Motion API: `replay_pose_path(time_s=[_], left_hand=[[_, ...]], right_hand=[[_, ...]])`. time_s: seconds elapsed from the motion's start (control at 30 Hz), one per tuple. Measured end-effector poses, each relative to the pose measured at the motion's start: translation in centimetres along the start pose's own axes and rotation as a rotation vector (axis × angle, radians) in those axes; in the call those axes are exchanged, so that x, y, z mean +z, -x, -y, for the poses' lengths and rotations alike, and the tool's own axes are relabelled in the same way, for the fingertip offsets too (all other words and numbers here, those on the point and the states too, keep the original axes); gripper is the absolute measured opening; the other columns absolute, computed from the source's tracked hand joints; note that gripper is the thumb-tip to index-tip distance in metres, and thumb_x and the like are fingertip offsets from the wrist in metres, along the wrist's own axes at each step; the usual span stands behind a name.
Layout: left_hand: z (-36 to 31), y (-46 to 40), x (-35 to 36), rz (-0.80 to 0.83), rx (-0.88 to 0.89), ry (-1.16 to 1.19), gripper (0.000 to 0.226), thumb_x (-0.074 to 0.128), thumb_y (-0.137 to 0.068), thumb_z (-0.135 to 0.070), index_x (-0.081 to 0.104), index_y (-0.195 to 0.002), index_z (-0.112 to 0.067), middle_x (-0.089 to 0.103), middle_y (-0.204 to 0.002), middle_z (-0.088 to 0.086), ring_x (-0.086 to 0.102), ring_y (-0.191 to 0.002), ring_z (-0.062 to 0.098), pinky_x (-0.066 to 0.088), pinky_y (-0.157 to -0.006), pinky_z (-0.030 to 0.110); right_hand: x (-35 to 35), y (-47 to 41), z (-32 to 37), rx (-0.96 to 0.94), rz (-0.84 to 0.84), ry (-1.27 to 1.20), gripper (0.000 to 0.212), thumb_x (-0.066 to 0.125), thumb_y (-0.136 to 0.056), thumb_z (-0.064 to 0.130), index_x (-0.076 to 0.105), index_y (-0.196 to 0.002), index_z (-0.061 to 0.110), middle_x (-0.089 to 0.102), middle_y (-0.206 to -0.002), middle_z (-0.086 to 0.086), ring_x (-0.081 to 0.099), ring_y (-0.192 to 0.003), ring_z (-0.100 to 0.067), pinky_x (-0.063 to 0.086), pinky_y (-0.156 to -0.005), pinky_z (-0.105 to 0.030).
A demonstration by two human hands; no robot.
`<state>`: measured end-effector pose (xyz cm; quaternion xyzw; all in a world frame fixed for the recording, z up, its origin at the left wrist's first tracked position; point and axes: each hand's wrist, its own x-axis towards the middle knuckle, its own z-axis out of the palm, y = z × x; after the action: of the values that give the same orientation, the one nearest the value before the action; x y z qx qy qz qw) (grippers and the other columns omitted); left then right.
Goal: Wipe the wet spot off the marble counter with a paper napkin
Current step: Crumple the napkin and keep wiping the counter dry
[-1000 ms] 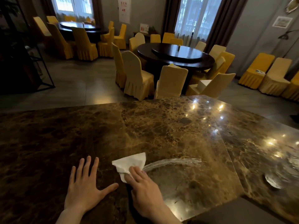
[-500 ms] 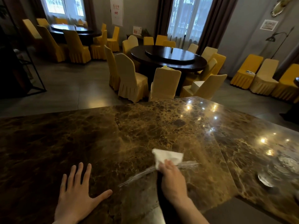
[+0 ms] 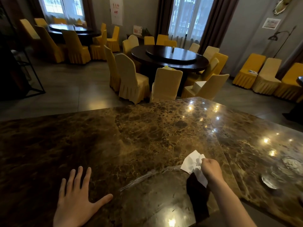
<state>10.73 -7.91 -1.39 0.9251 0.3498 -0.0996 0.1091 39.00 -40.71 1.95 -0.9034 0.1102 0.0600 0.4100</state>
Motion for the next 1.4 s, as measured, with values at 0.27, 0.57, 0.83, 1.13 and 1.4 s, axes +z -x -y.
replay_pose_path(time_s=[0.27, 0.57, 0.83, 1.13, 1.4], left_hand=[[-0.5, 0.0, -0.5, 0.03, -0.015, -0.001, 0.143, -0.01, -0.033, -0.112, -0.033, -0.147, -0.029, -0.033, -0.161, 0.001, -0.028, -0.151, 0.023, -0.013, -0.126, 0.051], [-0.6, 0.0, -0.8, 0.045, -0.019, 0.006, 0.146, -0.008, -0.031, -0.112, -0.032, -0.148, -0.028, -0.032, -0.162, 0.001, -0.029, -0.15, 0.022, -0.014, -0.126, 0.05], [-0.6, -0.1, -0.9, 0.055, -0.026, 0.0, 0.146, -0.008, -0.03, -0.112, -0.035, -0.147, -0.029, -0.033, -0.162, 0.001, -0.029, -0.15, 0.022, -0.012, -0.127, 0.051], [-0.8, 0.0, -1.0, 0.066, -0.036, -0.016, 0.145, -0.01, -0.029, -0.112, -0.035, -0.146, -0.03, -0.033, -0.162, 0.0, -0.028, -0.151, 0.022, -0.012, -0.127, 0.05], [-0.8, 0.0, -1.2, 0.072, -0.046, -0.02, 0.143, -0.01, -0.028, -0.112, -0.037, -0.143, -0.031, -0.032, -0.163, 0.0, -0.027, -0.151, 0.022, -0.01, -0.127, 0.049]], right_hand=[[1.2, 2.0, -0.6, -0.458, 0.015, 0.539, 0.009, 0.064, -0.09, 0.015, 0.062, -0.097, 0.01, 0.036, -0.102, -0.004, 0.048, -0.089, -0.028, 0.047, -0.073, -0.038], [3.2, 3.5, 0.8, -0.664, 0.145, 0.432, 0.029, 0.058, -0.092, 0.009, 0.067, -0.116, 0.023, 0.06, -0.092, -0.004, 0.054, -0.084, -0.024, 0.045, -0.069, -0.034], [2.7, 0.4, -1.1, -0.596, 0.029, 0.614, 0.022, 0.069, -0.084, 0.014, 0.066, -0.105, 0.016, 0.048, -0.1, -0.001, 0.05, -0.092, -0.024, 0.049, -0.066, -0.036], [5.1, 2.8, -0.8, -0.351, -0.11, 0.421, 0.026, 0.053, -0.094, 0.008, 0.058, -0.12, 0.005, 0.046, -0.11, -0.006, 0.04, -0.087, -0.015, 0.048, -0.082, -0.036], [8.3, 8.7, 0.6, -0.918, 0.123, 0.33, 0.046, 0.072, -0.082, 0.016, 0.058, -0.126, 0.025, 0.062, -0.091, 0.01, 0.05, -0.083, -0.01, 0.038, -0.061, -0.019]])
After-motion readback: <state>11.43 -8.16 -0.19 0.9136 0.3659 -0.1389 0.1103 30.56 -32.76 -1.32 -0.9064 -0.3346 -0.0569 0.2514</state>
